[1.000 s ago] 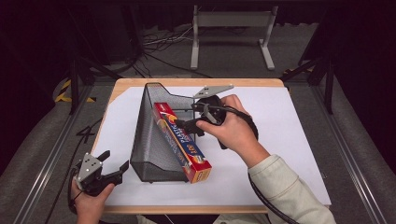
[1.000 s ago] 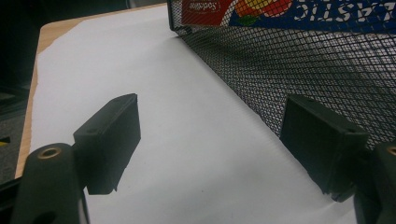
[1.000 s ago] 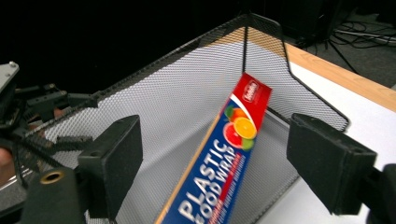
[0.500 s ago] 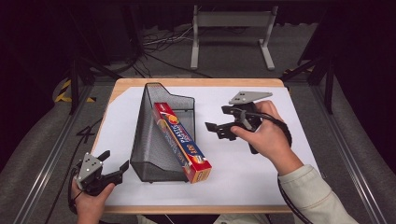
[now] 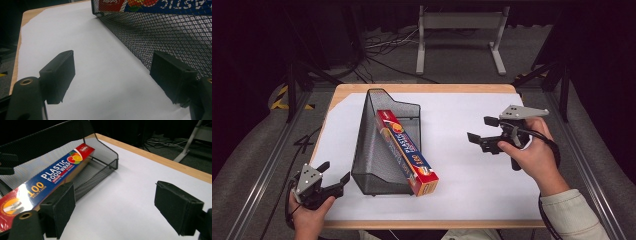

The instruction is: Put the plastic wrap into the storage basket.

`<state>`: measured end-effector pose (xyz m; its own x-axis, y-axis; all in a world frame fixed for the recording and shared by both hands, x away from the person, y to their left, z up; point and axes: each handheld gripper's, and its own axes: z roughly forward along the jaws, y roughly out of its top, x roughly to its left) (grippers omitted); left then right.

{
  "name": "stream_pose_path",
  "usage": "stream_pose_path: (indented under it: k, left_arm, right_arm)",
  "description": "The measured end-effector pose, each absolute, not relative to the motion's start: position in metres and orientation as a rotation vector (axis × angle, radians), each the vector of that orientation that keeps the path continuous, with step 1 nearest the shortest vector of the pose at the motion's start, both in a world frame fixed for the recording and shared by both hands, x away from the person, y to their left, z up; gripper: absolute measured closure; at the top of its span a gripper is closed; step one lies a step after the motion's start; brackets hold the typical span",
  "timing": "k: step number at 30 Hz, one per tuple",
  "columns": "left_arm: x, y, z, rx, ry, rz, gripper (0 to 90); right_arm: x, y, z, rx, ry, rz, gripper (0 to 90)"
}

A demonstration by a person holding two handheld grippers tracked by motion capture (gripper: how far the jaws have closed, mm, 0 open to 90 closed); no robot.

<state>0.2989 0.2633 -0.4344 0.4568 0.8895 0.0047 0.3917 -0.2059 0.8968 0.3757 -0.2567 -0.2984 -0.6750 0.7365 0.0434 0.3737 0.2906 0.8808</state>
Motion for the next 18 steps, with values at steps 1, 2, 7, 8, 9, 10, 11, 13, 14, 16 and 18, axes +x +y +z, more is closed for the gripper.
stream_pose_path:
  k: [1, 2, 7, 8, 9, 10, 11, 13, 14, 16, 18]
  left_arm:
    - [0.299, 0.263, -0.434, 1.793, 1.093, 0.684, 20.8]
    - [0.299, 0.263, -0.434, 1.792, 1.094, 0.684, 20.8]
    - [0.299, 0.263, -0.435, 1.797, 1.092, 0.684, 20.8]
    - [0.299, 0.263, -0.436, 1.800, 1.091, 0.685, 20.7]
    - [0.300, 0.263, -0.436, 1.802, 1.094, 0.686, 20.7]
    - [0.300, 0.263, -0.436, 1.803, 1.095, 0.683, 20.5]
    - [0.300, 0.263, -0.436, 1.803, 1.097, 0.680, 20.5]
    - [0.300, 0.263, -0.437, 1.806, 1.103, 0.678, 20.3]
    - [0.300, 0.263, -0.437, 1.808, 1.104, 0.678, 20.3]
    - [0.300, 0.263, -0.437, 1.809, 1.104, 0.675, 20.1]
    - [0.300, 0.263, -0.438, 1.813, 1.102, 0.677, 20.1]
  right_arm:
    - [0.375, -0.262, -0.301, 1.009, 2.179, 1.349, 17.6]
    - [0.374, -0.266, -0.305, 1.017, 2.164, 1.362, 17.6]
    - [0.372, -0.290, -0.332, 1.066, 2.138, 1.357, 17.6]
    - [0.372, -0.295, -0.338, 1.073, 2.137, 1.343, 17.6]
    - [0.372, -0.299, -0.344, 1.086, 2.135, 1.335, 17.6]
    - [0.370, -0.304, -0.352, 1.105, 2.135, 1.330, 17.6]
    - [0.369, -0.307, -0.358, 1.121, 2.126, 1.333, 17.6]
    - [0.367, -0.315, -0.370, 1.146, 2.129, 1.327, 17.6]
    - [0.366, -0.317, -0.374, 1.155, 2.132, 1.323, 17.6]
    - [0.364, -0.323, -0.383, 1.166, 2.137, 1.301, 17.6]
    - [0.363, -0.327, -0.391, 1.172, 2.141, 1.283, 17.6]
